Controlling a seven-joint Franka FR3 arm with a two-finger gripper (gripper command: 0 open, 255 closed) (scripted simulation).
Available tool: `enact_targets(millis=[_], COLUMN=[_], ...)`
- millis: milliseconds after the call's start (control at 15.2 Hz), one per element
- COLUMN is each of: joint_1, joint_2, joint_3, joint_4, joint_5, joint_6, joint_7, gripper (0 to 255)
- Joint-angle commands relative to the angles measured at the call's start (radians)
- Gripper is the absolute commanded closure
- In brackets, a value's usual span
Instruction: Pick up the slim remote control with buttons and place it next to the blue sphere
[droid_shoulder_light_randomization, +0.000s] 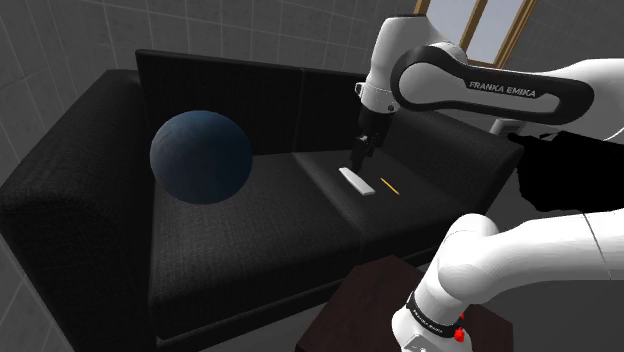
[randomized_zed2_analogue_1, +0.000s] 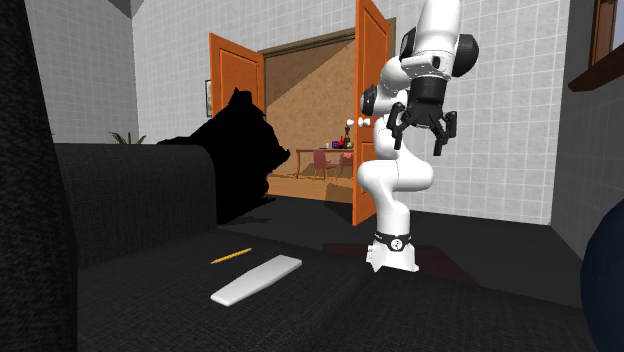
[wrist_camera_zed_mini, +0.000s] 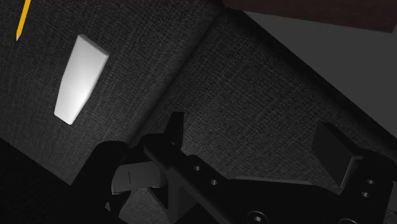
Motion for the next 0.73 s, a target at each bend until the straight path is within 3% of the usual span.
enact_targets(millis=[0,660], joint_1=[0.000,-0.110], joint_2=[0.000,0.252], joint_3=[0.000,-0.153], joint_4=[0.000,0.016], joint_5=[0.000,-0.053], joint_6=[0.000,0.232], joint_7=[0.000,-0.014], gripper=[0,0])
